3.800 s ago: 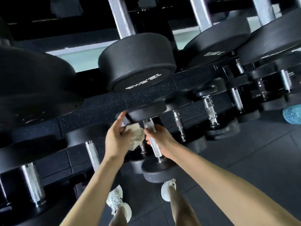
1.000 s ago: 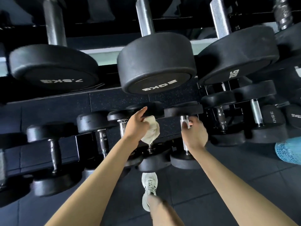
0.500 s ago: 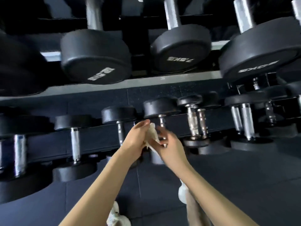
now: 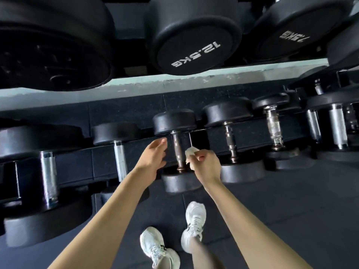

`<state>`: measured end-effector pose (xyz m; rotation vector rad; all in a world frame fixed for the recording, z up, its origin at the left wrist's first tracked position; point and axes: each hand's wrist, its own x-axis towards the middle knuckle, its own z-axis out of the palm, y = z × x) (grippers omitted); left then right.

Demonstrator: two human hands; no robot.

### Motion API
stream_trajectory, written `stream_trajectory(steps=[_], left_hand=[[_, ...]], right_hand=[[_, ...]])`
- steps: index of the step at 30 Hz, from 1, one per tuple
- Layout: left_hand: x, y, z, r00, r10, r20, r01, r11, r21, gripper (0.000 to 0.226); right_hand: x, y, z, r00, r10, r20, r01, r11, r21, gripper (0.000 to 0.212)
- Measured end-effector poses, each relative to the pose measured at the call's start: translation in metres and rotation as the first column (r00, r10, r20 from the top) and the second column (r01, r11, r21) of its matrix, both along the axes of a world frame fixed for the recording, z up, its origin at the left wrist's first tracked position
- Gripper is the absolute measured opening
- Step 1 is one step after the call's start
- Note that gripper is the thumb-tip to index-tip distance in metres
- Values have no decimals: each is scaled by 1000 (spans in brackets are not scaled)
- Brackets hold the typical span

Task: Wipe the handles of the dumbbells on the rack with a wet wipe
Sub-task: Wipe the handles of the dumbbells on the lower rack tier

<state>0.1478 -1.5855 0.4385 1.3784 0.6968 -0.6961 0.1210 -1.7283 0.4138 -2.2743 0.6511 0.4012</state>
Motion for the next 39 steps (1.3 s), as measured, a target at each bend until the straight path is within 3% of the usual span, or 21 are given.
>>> stream_trajectory(steps=[3, 7, 9, 13, 16, 17, 19, 23, 28, 31, 35, 36, 37, 39], left_hand=[[11, 16, -17, 999, 14, 52, -21, 988, 152, 36], [32, 24, -39, 976, -89, 201, 16, 940, 341, 22], [43, 23, -50, 958, -138, 253, 20, 908, 419, 32], [63, 13, -66, 962, -187, 197, 75, 879, 472, 58], [76, 3, -76, 980, -148, 136, 74, 895, 439, 37], [80, 0, -77, 985, -117, 130, 49, 898, 438, 47], [83, -6, -78, 981, -118, 152, 30, 874, 485, 58], [86, -11, -82, 980, -114, 165, -4, 810, 586, 52], [86, -8, -85, 981, -85, 174, -30, 820, 572, 47], [84, -8, -87, 978, -78, 194, -47, 823, 567, 49], [82, -8, -89, 975, -68, 213, -65, 826, 559, 48], [82, -9, -88, 974, -74, 215, -61, 825, 562, 48], [82, -9, -88, 973, -82, 215, -56, 824, 564, 48], [83, -10, -87, 976, -74, 206, -54, 829, 557, 47]], right_hand=[[18, 9, -32, 998, -40, -42, 40, 999, -2, 21], [43, 24, -57, 1000, 19, -20, -19, 1000, 0, 17], [50, 29, -74, 1000, 23, 0, -23, 999, -23, 13], [61, 39, -99, 981, -169, 91, 164, 985, 58, 11], [73, 42, -108, 948, -305, 94, 290, 946, 142, 13], [73, 41, -111, 945, -309, 104, 291, 943, 163, 12], [71, 34, -115, 964, -246, 98, 227, 958, 173, 14], [57, 12, -121, 997, -45, 69, 38, 994, 98, 21], [43, 5, -121, 1000, -16, 10, 15, 996, 90, 26], [58, 12, -122, 996, -35, 77, 28, 996, 86, 38], [58, 26, -109, 978, 196, 65, -192, 979, -63, 12], [51, 29, -105, 966, 251, 63, -248, 967, -58, 19], [43, 32, -106, 960, 264, 92, -263, 964, -21, 24], [42, 38, -96, 987, 26, 158, -53, 984, 171, 18]])
